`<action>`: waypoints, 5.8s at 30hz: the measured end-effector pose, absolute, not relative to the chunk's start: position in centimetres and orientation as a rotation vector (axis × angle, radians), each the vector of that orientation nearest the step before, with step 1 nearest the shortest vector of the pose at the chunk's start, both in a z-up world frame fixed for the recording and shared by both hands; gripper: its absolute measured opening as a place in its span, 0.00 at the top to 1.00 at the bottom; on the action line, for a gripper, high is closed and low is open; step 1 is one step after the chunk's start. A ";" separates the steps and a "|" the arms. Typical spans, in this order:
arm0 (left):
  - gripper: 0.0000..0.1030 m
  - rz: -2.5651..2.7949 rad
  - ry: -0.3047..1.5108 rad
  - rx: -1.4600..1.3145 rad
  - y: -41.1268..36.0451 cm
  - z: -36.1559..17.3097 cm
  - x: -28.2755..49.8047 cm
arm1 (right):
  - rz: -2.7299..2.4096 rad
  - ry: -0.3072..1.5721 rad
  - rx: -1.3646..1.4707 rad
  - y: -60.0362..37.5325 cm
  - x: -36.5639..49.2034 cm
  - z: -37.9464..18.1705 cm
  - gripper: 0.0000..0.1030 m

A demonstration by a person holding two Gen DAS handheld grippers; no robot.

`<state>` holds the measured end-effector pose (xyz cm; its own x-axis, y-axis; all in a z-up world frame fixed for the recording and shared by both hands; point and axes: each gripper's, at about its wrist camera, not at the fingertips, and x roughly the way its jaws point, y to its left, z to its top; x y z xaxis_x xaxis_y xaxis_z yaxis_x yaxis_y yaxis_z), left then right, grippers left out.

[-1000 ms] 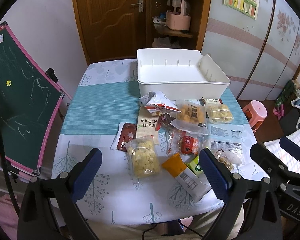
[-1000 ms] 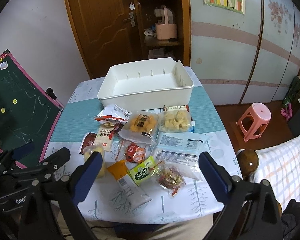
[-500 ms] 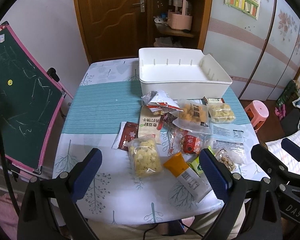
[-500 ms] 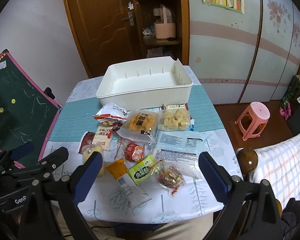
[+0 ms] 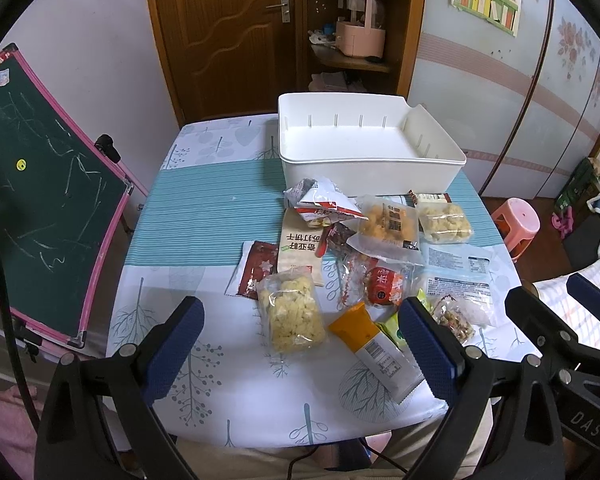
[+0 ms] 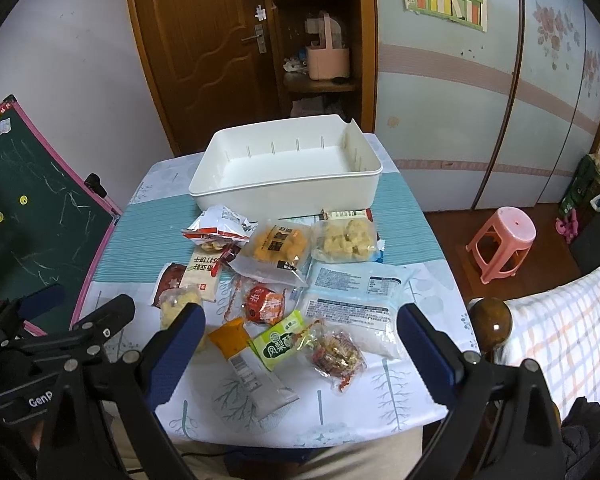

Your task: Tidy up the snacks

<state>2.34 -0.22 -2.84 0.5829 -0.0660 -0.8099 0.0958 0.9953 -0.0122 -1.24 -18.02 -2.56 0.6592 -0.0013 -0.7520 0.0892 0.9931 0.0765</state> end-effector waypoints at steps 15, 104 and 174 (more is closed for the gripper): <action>0.06 -0.117 0.893 -0.007 0.5 -3.4 3.1 | 0.001 0.863 0.070 -16.7 -0.9 -3.4 0.11; 0.45 -0.226 0.766 0.110 -7.1 4.6 29.0 | -0.027 0.693 0.162 -22.1 21.6 5.1 0.65; 0.07 -0.408 0.700 0.184 -3.3 5.7 4.4 | -0.083 0.637 0.052 -20.9 -1.6 2.8 0.23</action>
<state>4.36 -3.34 5.67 0.6901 -0.3019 -0.6578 0.4236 0.9054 0.0288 -1.58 -20.89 2.78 0.8005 -0.0609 -0.5963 0.0931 0.9954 0.0233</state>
